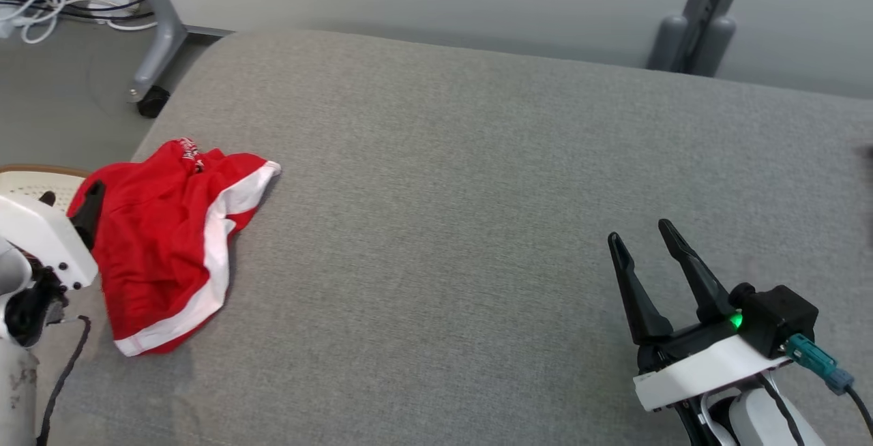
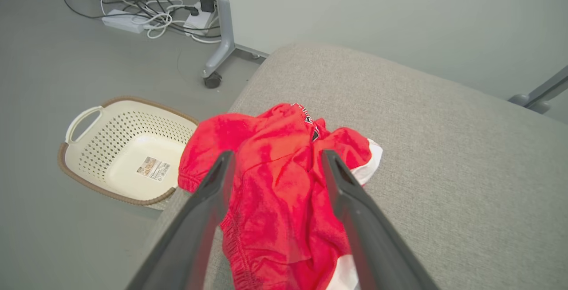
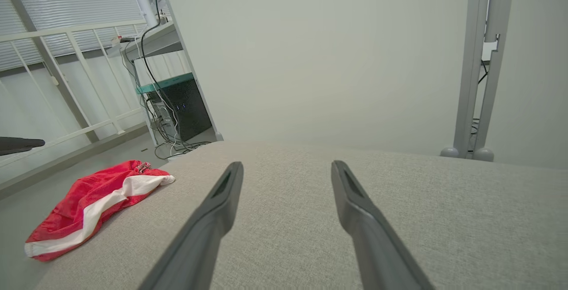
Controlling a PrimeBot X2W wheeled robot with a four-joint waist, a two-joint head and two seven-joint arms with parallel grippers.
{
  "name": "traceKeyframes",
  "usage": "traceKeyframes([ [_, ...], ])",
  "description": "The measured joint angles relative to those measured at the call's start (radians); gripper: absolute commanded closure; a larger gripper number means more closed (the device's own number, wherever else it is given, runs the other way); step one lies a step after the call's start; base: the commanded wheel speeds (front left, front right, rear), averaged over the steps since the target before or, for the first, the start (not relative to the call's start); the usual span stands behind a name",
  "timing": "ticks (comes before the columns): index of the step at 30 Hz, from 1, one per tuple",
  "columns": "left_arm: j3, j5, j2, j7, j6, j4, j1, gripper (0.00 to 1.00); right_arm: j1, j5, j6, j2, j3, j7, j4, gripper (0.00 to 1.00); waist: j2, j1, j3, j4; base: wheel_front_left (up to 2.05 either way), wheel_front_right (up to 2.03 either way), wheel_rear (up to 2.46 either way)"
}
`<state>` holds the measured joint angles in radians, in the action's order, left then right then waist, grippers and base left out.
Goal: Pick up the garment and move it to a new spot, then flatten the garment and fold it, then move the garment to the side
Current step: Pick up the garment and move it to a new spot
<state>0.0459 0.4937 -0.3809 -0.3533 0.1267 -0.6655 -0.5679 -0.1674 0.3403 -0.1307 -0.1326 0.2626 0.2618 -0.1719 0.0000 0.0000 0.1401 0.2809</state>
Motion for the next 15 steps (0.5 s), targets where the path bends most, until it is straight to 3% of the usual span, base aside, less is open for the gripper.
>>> traceKeyframes([
  [8,-0.047,0.121,-0.044,-0.082,0.0,-0.223,-0.054,0.0,-0.046,-0.014,0.0,-0.008,0.011,0.0,0.005,0.0,0.0,0.0,0.093,-0.098,0.0,0.0,0.0],
  [15,-0.125,0.232,-0.045,-0.172,0.0,-0.305,-0.049,0.0,-0.059,-0.02,0.0,-0.01,0.007,0.0,0.01,0.0,-0.0001,0.0,0.157,-0.161,0.0,0.0,0.0],
])
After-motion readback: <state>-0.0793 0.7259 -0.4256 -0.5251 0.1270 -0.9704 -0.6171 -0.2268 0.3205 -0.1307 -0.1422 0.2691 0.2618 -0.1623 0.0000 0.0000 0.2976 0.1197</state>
